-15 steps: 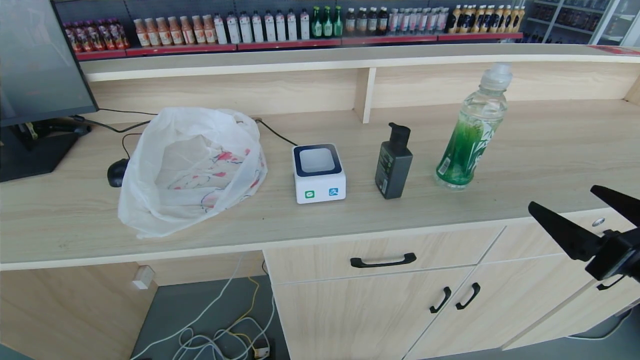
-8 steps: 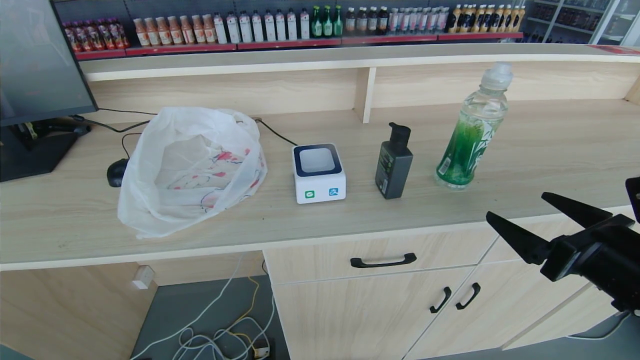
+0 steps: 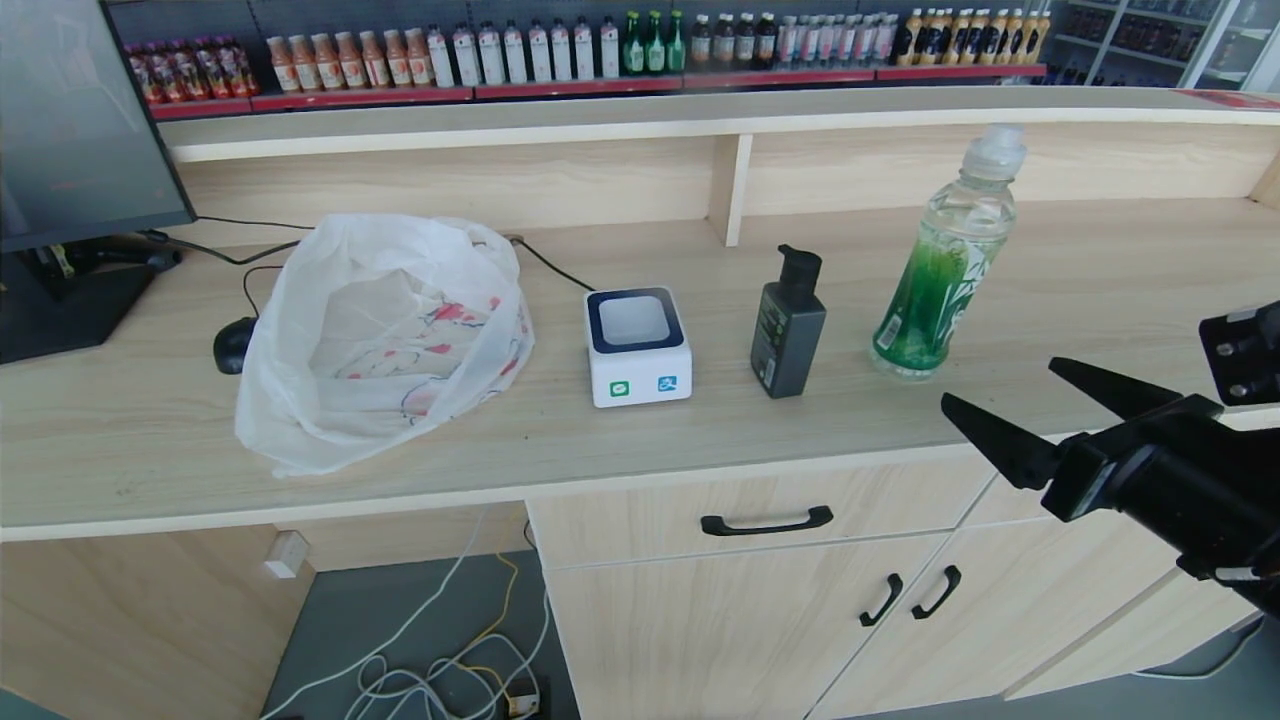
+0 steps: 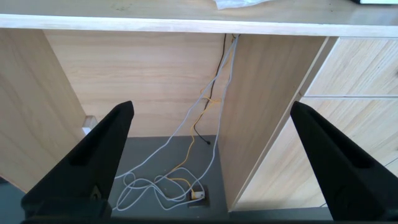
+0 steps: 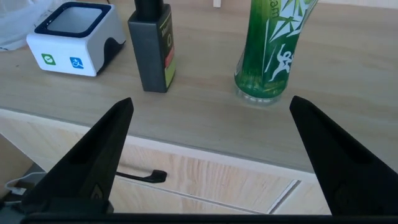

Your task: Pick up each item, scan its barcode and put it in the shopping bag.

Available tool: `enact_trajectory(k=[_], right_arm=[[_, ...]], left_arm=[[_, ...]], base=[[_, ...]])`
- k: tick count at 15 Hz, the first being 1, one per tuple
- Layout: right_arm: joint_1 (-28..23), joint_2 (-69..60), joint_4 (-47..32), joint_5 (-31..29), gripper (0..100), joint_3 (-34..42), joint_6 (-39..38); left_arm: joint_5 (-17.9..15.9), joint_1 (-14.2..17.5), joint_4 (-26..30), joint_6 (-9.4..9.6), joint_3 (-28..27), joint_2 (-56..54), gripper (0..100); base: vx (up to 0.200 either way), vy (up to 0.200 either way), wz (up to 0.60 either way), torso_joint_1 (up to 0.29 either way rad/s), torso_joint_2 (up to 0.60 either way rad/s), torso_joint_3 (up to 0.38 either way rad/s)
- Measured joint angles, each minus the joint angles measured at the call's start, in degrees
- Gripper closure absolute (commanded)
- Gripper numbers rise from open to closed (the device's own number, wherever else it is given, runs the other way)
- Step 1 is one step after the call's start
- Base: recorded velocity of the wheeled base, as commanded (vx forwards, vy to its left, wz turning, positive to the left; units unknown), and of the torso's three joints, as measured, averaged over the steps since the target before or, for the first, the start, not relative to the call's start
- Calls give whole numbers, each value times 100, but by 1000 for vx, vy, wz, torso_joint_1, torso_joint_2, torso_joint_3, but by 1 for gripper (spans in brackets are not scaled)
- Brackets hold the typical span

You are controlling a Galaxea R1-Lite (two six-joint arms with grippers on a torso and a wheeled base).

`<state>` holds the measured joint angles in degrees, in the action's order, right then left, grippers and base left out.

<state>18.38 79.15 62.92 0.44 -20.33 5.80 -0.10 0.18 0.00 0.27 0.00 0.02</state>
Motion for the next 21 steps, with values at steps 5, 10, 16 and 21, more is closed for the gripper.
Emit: enact_trajectory(k=[5, 10, 16, 21], right_arm=[[176, 568, 45, -9, 0, -555, 5], [315, 985, 96, -41, 0, -877, 10], [914, 1604, 411, -829, 0, -1285, -323], [970, 2091, 417, -914, 0, -1757, -123]], left_arm=[[0, -5, 0, 0, 0, 0, 0], [0, -2, 0, 0, 0, 0, 0], [0, -5, 0, 0, 0, 0, 0], [2, -2, 0, 0, 0, 0, 0]], base=[[0, 0, 0, 0, 0, 0], [0, 0, 0, 0, 0, 0], [0, 0, 0, 0, 0, 0], [0, 0, 0, 0, 0, 0]])
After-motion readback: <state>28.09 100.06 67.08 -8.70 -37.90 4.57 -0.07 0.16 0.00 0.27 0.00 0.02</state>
